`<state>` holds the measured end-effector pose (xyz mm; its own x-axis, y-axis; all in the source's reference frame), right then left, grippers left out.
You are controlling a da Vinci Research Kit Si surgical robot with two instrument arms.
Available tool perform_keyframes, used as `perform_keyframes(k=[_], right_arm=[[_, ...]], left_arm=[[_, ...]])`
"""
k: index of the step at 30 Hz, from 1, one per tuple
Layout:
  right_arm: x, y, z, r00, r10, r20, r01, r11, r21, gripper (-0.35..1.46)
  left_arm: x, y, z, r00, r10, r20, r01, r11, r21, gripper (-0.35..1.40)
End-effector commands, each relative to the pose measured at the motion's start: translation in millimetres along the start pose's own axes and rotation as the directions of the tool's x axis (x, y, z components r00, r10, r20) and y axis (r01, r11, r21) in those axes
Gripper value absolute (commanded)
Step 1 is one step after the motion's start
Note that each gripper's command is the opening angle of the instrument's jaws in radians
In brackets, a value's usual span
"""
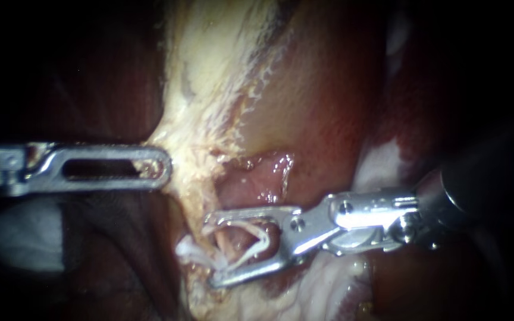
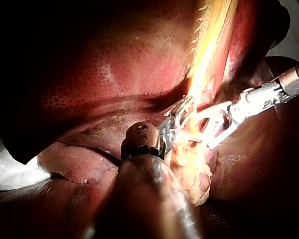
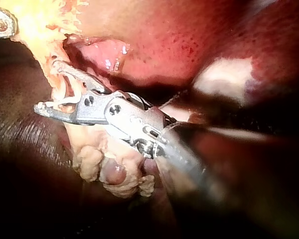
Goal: Clipping third clip left tube
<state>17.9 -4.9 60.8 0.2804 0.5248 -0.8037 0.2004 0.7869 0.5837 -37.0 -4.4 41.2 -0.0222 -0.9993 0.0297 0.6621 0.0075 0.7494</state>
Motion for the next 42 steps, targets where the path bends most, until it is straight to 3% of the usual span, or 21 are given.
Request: perform_keyframes(k=[1, 9, 21, 25, 31, 36, 42], right_arm=[[-0.1, 0.1, 0.1, 1.0, 0.0, 0.003, 0.0, 1.0, 0.0, 0.6], [-0.6, 1.1, 1.1, 1.0, 0.0, 0.012, 0.0, 1.0, -0.005, 0.6], [-0.6, 1.4, 2.3, 1.0, 0.003, 0.013, -0.003, 1.0, 0.005, 0.6], [-0.2, 0.7, 2.5, 1.0, 0.022, 0.007, -0.023, 0.998, 0.062, 0.6], [0.8, -0.8, 2.9, 0.998, 0.055, -0.034, -0.049, 0.988, 0.148, 0.59], [1.1, -1.0, 4.3, 0.996, 0.068, -0.053, -0.056, 0.979, 0.195, 0.59], [0.5, -0.6, 7.2, 0.994, 0.094, -0.058, -0.081, 0.979, 0.186, 0.58]], left_arm=[[0.0, -0.1, 0.0, 1.0, 0.0, 0.0, 0.0, 1.0, -0.001, -0.35], [0.3, -0.7, -0.2, 1.0, -0.003, 0.007, 0.003, 1.0, -0.003, -0.35], [1.2, -2.5, -0.6, 1.0, -0.008, 0.002, 0.008, 1.0, 0.01, -0.35], [1.1, -2.3, -0.5, 1.0, -0.007, 0.001, 0.007, 1.0, 0.01, -0.35], [0.9, -1.9, -0.4, 1.0, -0.006, 0.0, 0.006, 1.0, 0.012, -0.35], [0.8, -1.8, -0.2, 1.0, -0.006, 0.0, 0.006, 1.0, 0.012, -0.35], [0.9, -1.7, 0.0, 1.0, -0.005, 0.001, 0.005, 1.0, 0.011, -0.35]])
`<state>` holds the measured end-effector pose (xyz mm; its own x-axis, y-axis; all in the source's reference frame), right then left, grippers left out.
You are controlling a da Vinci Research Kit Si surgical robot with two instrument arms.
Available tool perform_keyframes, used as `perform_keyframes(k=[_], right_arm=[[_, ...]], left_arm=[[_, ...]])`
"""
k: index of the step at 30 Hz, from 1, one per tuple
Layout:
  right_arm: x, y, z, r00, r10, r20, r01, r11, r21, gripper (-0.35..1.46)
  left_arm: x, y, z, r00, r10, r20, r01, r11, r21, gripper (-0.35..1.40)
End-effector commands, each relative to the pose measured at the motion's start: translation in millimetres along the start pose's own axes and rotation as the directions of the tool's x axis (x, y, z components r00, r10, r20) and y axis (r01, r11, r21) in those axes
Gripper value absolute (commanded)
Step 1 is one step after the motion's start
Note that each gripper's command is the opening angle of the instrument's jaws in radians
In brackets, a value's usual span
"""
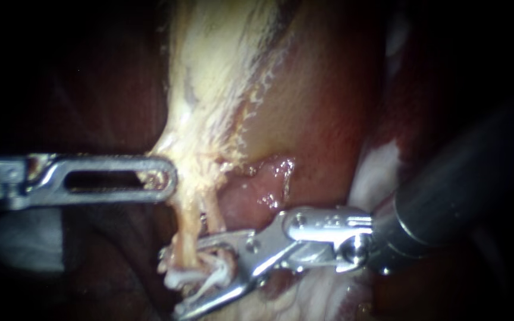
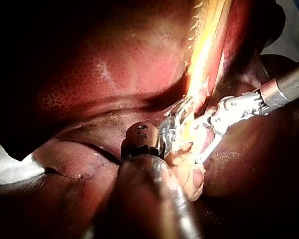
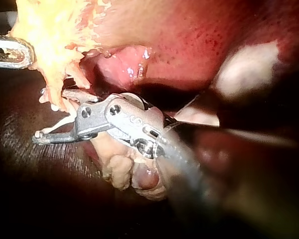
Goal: Clipping third clip left tube
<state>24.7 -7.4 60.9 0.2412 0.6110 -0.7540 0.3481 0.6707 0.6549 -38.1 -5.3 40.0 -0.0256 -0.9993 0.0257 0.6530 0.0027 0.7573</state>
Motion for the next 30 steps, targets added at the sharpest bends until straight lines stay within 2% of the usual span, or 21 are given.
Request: perform_keyframes(k=[1, 4, 6, 9, 17, 20, 28, 30], right_arm=[[-0.1, 0.3, 0.5, 1.0, 0.01, -0.007, -0.01, 1.0, -0.001, 0.58], [0.1, 0.7, 0.7, 0.999, 0.032, -0.034, -0.033, 0.999, -0.014, 0.58], [0.5, 0.8, 0.4, 0.998, 0.048, -0.038, -0.049, 0.998, -0.026, 0.58], [1.8, 1.0, -0.6, 0.997, 0.063, -0.045, -0.065, 0.997, -0.047, 0.57], [5.4, 0.9, -4.4, 0.988, 0.112, -0.11, -0.123, 0.987, -0.1, 0.53], [6.4, 0.9, -5.7, 0.984, 0.12, -0.135, -0.135, 0.985, -0.108, 0.52], [6.5, 1.2, -5.7, 0.975, 0.167, -0.148, -0.184, 0.977, -0.108, 0.48], [6.2, 1.1, -5.5, 0.972, 0.182, -0.15, -0.199, 0.974, -0.105, 0.4]], left_arm=[[0.1, 0.0, 0.1, 1.0, 0.0, 0.001, 0.0, 1.0, -0.001, -0.35], [0.1, -0.1, 0.2, 1.0, 0.0, 0.002, 0.0, 1.0, -0.001, -0.35], [0.2, -0.1, 0.2, 1.0, 0.0, 0.002, 0.0, 1.0, -0.002, -0.35], [0.2, -0.1, 0.3, 1.0, 0.0, 0.003, 0.0, 1.0, -0.002, -0.35], [0.2, -0.1, 0.4, 1.0, 0.0, 0.003, 0.0, 1.0, -0.002, -0.35], [0.2, -0.2, 0.4, 1.0, 0.0, 0.003, 0.0, 1.0, -0.002, -0.35], [0.2, -0.2, 0.6, 1.0, -0.001, 0.004, 0.001, 1.0, -0.003, -0.35], [0.2, -0.2, 0.6, 1.0, -0.001, 0.004, 0.001, 1.0, -0.003, -0.35]])
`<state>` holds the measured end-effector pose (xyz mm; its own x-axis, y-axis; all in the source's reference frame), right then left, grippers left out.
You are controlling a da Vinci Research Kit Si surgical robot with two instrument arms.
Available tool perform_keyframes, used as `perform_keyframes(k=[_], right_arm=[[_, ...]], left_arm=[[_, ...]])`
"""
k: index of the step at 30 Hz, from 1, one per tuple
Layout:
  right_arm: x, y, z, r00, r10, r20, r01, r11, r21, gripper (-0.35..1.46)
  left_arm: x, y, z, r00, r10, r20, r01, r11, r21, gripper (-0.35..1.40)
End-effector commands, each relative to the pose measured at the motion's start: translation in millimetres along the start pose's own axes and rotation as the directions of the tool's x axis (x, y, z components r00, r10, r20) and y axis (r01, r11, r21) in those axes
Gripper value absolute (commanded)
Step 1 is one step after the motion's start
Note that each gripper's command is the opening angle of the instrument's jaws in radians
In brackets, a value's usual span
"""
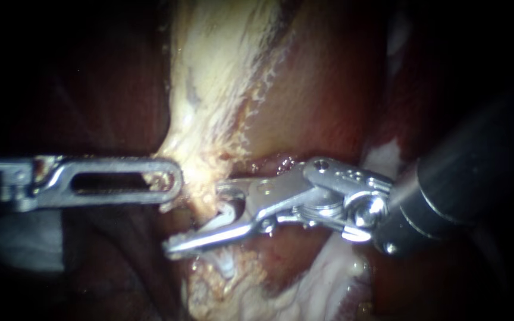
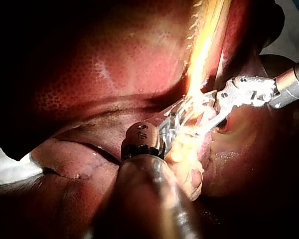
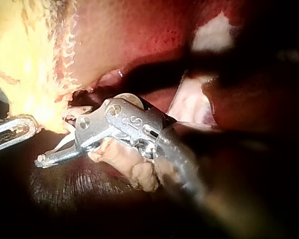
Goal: Clipping third clip left tube
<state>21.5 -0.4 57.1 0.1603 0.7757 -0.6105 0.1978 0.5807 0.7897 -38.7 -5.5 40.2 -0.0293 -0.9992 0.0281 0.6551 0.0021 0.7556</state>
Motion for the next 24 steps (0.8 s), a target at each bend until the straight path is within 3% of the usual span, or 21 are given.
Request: perform_keyframes(k=[1, 4, 7, 12, 24], right_arm=[[-0.4, 0.0, 0.1, 1.0, 0.005, 0.001, -0.005, 1.0, -0.001, 0.29], [-1.3, -0.4, -0.3, 0.999, 0.053, -0.003, -0.053, 0.999, -0.004, -0.35], [-1.6, -0.2, -0.6, 0.998, 0.065, -0.006, -0.065, 0.998, -0.025, -0.35], [-2.2, -0.2, -0.4, 0.997, 0.067, 0.027, -0.066, 0.997, -0.033, -0.35], [-2.4, 0.0, -0.3, 0.997, 0.078, 0.026, -0.077, 0.996, -0.035, -0.35]], left_arm=[[0.0, 0.0, 0.0, 1.0, 0.0, 0.0, 0.0, 1.0, 0.0, -0.35], [0.0, 0.0, 0.0, 1.0, 0.0, 0.0, 0.0, 1.0, 0.0, -0.35], [0.0, 0.0, 0.0, 1.0, 0.0, 0.0, 0.0, 1.0, 0.0, -0.35], [0.0, 0.0, 0.1, 1.0, 0.0, 0.0, 0.0, 1.0, 0.0, -0.35], [-0.1, 0.0, 0.1, 1.0, 0.0, 0.0, 0.0, 1.0, 0.0, -0.35]])
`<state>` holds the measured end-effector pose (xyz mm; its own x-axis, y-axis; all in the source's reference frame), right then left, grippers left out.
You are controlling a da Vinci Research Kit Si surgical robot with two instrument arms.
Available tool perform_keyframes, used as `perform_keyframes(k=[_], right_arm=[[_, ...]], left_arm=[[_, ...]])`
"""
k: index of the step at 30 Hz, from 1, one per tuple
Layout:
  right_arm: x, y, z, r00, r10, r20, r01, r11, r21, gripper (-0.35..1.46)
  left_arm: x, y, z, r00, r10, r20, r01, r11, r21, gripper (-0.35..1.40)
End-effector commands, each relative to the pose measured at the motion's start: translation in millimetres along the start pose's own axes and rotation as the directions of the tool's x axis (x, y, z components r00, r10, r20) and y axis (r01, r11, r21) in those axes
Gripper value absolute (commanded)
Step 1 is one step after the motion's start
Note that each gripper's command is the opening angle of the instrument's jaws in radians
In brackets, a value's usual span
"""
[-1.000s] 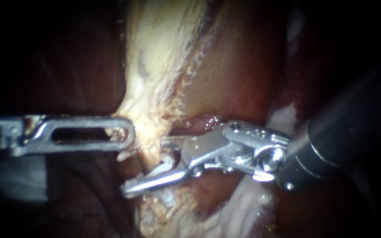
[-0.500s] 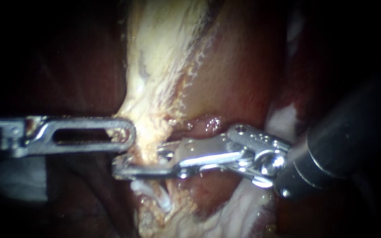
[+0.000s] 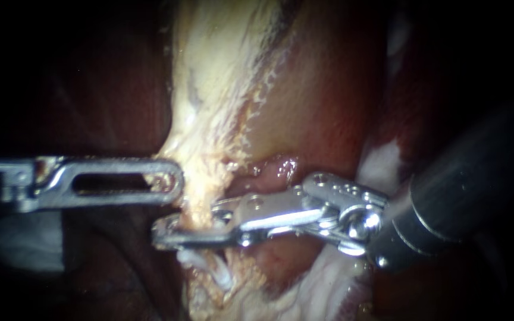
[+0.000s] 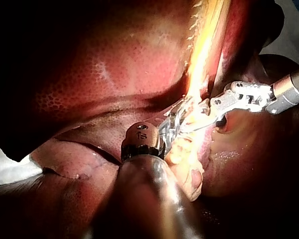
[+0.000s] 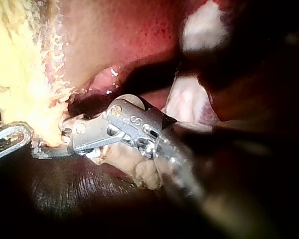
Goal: Clipping third clip left tube
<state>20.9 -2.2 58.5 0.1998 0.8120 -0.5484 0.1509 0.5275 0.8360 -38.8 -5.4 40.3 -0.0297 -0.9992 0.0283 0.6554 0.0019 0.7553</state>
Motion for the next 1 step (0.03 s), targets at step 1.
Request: perform_keyframes(k=[1], right_arm=[[0.0, 0.1, -0.1, 1.0, 0.0, 0.0, 0.0, 1.0, 0.0, -0.35]], left_arm=[[0.0, 0.1, 0.0, 1.0, 0.0, -0.001, 0.0, 1.0, 0.0, -0.35]])
